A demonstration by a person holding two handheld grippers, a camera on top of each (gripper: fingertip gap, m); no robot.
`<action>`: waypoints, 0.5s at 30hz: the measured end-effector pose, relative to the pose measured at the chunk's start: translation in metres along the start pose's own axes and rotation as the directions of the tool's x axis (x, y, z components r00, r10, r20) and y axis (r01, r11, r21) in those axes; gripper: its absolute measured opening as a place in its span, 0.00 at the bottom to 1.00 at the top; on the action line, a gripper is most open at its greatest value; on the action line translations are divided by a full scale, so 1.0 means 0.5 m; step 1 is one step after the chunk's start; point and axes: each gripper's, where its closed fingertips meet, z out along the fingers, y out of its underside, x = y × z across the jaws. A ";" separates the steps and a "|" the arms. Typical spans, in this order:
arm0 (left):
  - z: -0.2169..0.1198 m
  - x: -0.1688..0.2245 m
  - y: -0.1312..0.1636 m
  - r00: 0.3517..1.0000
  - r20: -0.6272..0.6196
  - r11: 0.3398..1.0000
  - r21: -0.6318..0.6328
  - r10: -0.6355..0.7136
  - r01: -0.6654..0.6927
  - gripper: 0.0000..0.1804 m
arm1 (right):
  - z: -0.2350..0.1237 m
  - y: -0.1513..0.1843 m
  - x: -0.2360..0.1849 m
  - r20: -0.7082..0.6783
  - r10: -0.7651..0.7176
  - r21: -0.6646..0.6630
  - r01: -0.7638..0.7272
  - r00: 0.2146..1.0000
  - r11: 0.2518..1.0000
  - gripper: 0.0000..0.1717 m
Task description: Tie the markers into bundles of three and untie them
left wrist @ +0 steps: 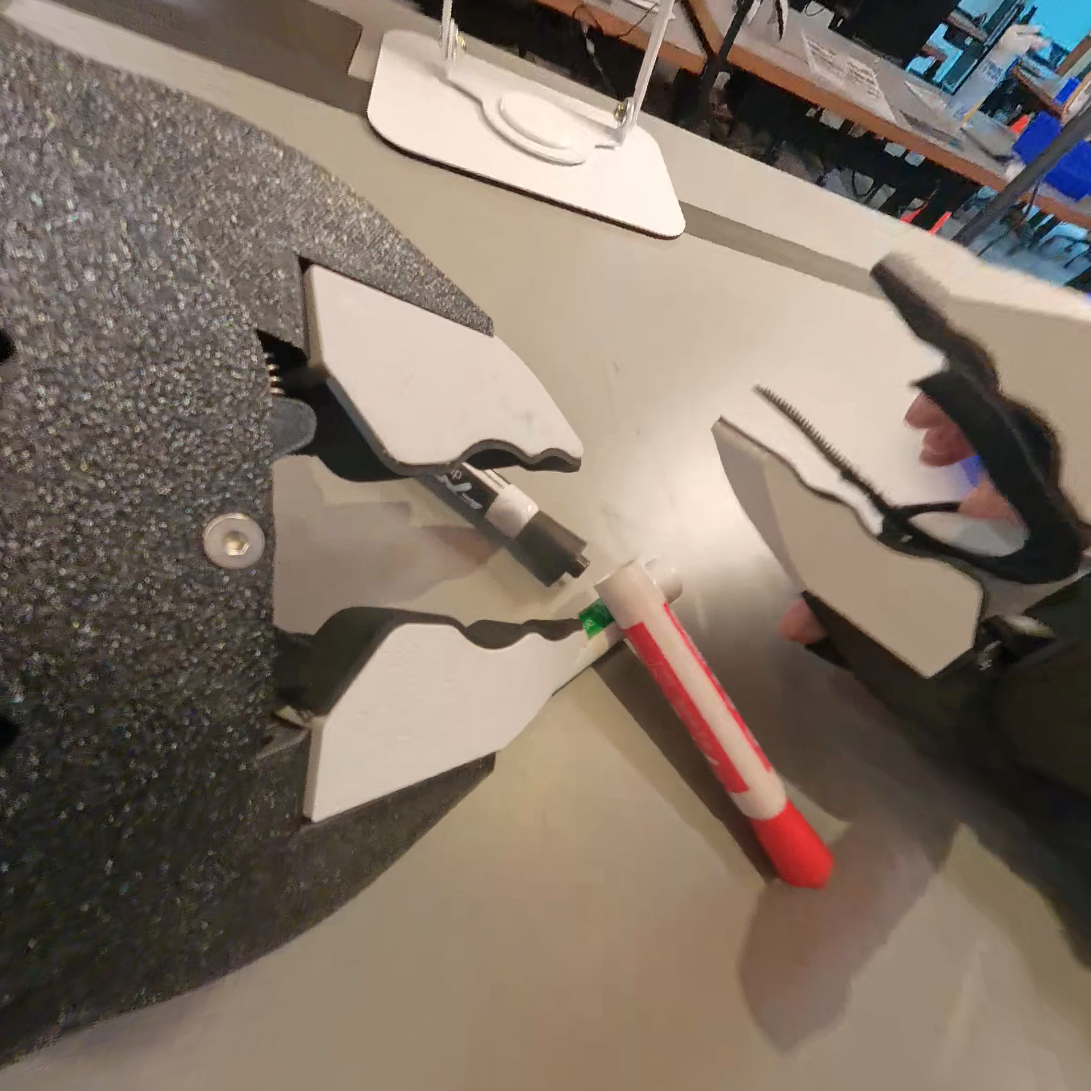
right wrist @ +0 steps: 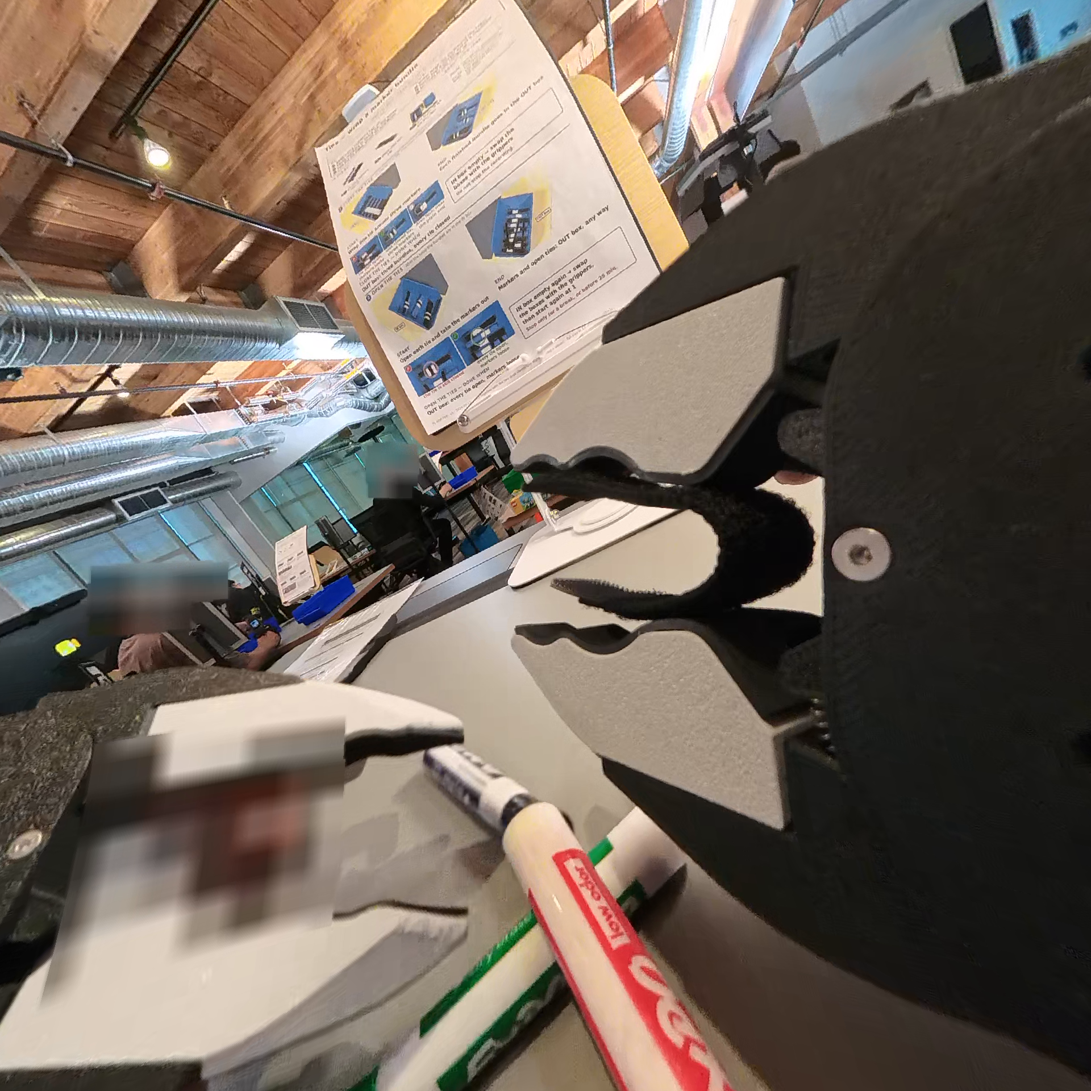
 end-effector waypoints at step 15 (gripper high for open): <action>-0.066 -0.029 -0.102 0.926 -0.222 0.834 0.406 -0.307 0.374 0.20 | -0.034 -0.135 -0.047 0.232 0.225 0.244 -0.280 0.946 0.928 0.29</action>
